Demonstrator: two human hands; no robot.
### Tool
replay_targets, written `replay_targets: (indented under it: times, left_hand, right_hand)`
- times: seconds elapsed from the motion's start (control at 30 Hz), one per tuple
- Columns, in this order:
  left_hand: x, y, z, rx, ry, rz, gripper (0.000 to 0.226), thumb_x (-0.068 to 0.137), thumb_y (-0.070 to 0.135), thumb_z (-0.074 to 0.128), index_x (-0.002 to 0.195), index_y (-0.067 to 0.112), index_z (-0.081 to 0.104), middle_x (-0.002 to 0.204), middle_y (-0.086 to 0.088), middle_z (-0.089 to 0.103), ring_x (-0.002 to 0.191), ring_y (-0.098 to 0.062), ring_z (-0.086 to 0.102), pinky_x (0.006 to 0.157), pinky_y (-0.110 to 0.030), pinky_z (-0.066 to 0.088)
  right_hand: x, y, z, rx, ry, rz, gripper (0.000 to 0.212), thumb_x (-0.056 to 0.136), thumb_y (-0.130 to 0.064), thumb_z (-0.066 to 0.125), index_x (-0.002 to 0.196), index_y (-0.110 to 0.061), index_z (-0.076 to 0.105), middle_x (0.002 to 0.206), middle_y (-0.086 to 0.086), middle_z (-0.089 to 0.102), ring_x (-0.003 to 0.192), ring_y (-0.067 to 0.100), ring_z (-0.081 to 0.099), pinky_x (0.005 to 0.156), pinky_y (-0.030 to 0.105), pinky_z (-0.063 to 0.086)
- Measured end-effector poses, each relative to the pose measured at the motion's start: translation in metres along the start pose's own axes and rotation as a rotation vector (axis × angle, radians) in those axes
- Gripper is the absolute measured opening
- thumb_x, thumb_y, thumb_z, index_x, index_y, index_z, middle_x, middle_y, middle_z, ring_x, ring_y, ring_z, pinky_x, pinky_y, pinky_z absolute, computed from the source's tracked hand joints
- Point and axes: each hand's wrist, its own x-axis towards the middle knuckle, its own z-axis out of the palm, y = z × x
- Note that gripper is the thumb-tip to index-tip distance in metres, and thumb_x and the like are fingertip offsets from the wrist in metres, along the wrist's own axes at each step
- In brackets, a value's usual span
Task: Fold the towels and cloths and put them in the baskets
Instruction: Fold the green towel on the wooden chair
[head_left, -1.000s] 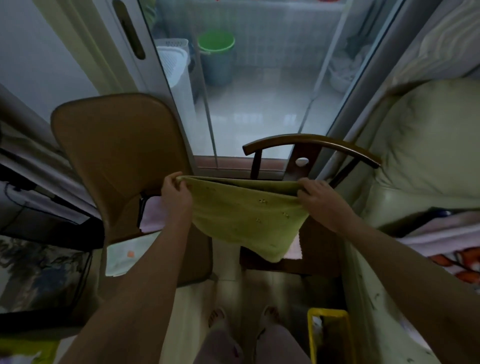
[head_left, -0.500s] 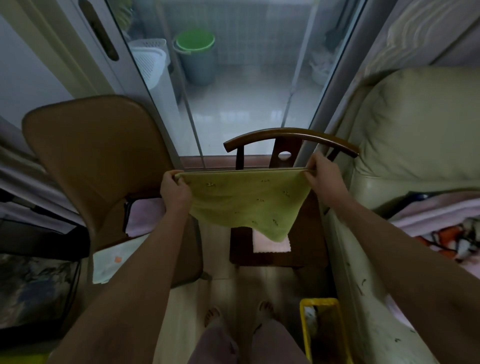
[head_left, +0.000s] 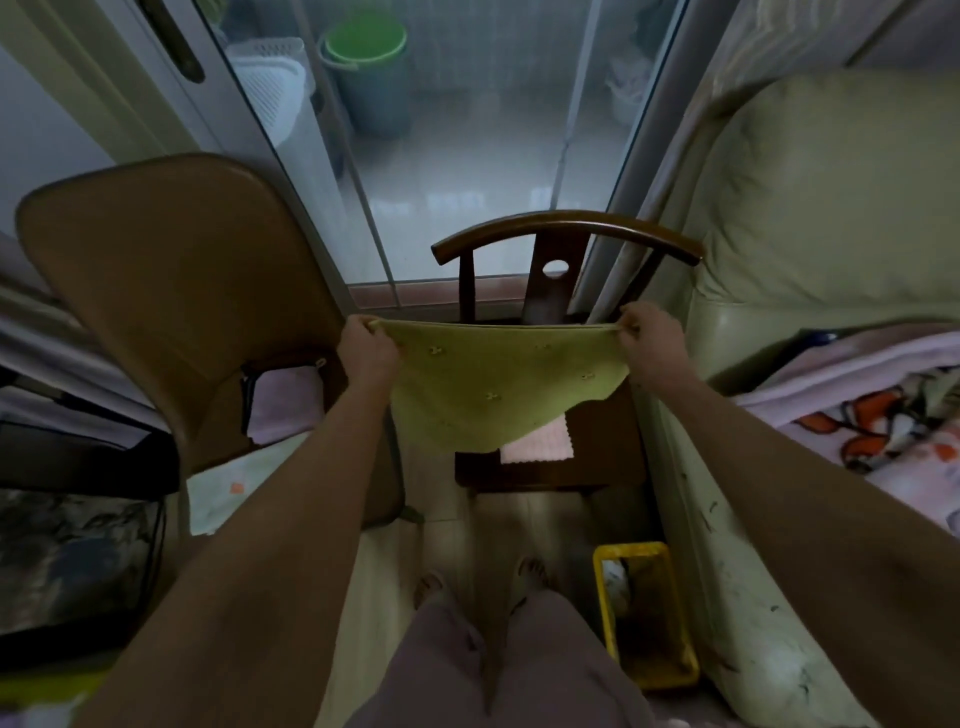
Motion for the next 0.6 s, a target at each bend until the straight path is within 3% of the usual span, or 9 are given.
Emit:
replay_targets:
  times: [0.1, 0.13, 0.23, 0.33, 0.4, 0.5, 0.6]
  left_hand:
    - [-0.007, 0.002, 0.007, -0.095, -0.043, 0.031, 0.021, 0.101, 0.009, 0.037, 0.115, 0.004, 0.052, 0.104, -0.008, 0.051, 0.094, -0.018, 0.048, 0.075, -0.027, 0.040]
    - [-0.009, 0.000, 0.010, -0.113, -0.071, 0.052, 0.017, 0.101, 0.010, 0.038, 0.110, 0.007, 0.052, 0.100, -0.006, 0.050, 0.092, -0.018, 0.049, 0.075, -0.029, 0.043]
    - [-0.010, -0.016, 0.013, -0.111, -0.151, 0.031, 0.010, 0.101, 0.013, 0.039, 0.104, 0.011, 0.049, 0.099, -0.008, 0.051, 0.091, -0.020, 0.052, 0.078, -0.033, 0.050]
    - [-0.011, -0.036, 0.010, 0.058, -0.349, 0.043, 0.018, 0.100, 0.011, 0.042, 0.113, 0.003, 0.052, 0.107, -0.016, 0.053, 0.094, -0.025, 0.054, 0.076, -0.035, 0.052]
    - [-0.016, -0.040, 0.014, 0.191, -0.362, 0.109, 0.020, 0.099, 0.011, 0.043, 0.114, 0.002, 0.052, 0.105, -0.014, 0.053, 0.091, -0.024, 0.053, 0.070, -0.035, 0.048]
    - [-0.019, -0.035, 0.030, 0.180, -0.247, 0.065, 0.020, 0.099, 0.012, 0.041, 0.114, 0.002, 0.050, 0.103, -0.010, 0.050, 0.089, -0.022, 0.050, 0.070, -0.034, 0.042]
    - [-0.015, -0.035, 0.039, 0.107, -0.394, 0.009, 0.020, 0.097, 0.011, 0.049, 0.114, 0.000, 0.055, 0.108, -0.013, 0.058, 0.095, -0.025, 0.059, 0.080, -0.037, 0.054]
  right_hand:
    - [-0.007, 0.002, -0.001, 0.395, 0.059, 0.271, 0.012, 0.093, -0.005, 0.051, 0.103, -0.004, 0.058, 0.100, 0.008, 0.058, 0.093, 0.021, 0.053, 0.068, 0.019, 0.047]
    - [-0.011, 0.003, -0.003, 0.513, 0.080, 0.364, 0.004, 0.093, -0.007, 0.053, 0.096, -0.006, 0.055, 0.091, 0.006, 0.056, 0.090, 0.022, 0.053, 0.065, 0.020, 0.048]
    - [-0.021, 0.019, -0.010, 0.805, 0.008, 0.505, 0.011, 0.090, -0.009, 0.063, 0.084, -0.009, 0.053, 0.086, 0.006, 0.055, 0.091, 0.027, 0.060, 0.078, 0.037, 0.059]
    - [-0.035, 0.044, -0.018, 0.768, -0.101, 0.496, 0.007, 0.085, -0.007, 0.069, 0.084, -0.009, 0.062, 0.089, 0.010, 0.062, 0.089, 0.027, 0.065, 0.078, 0.036, 0.059]
    - [-0.043, 0.056, -0.021, 0.715, -0.064, 0.492, 0.003, 0.085, -0.007, 0.069, 0.085, -0.007, 0.066, 0.087, 0.011, 0.064, 0.086, 0.026, 0.065, 0.077, 0.032, 0.058]
    - [-0.051, 0.062, -0.017, 0.747, -0.107, 0.552, 0.023, 0.087, -0.006, 0.066, 0.106, 0.007, 0.063, 0.093, 0.012, 0.062, 0.089, 0.025, 0.063, 0.071, 0.029, 0.060]
    - [-0.050, 0.073, -0.017, 0.716, -0.045, 0.603, 0.037, 0.090, -0.011, 0.064, 0.120, 0.009, 0.058, 0.099, 0.012, 0.063, 0.082, 0.019, 0.063, 0.069, 0.020, 0.057]
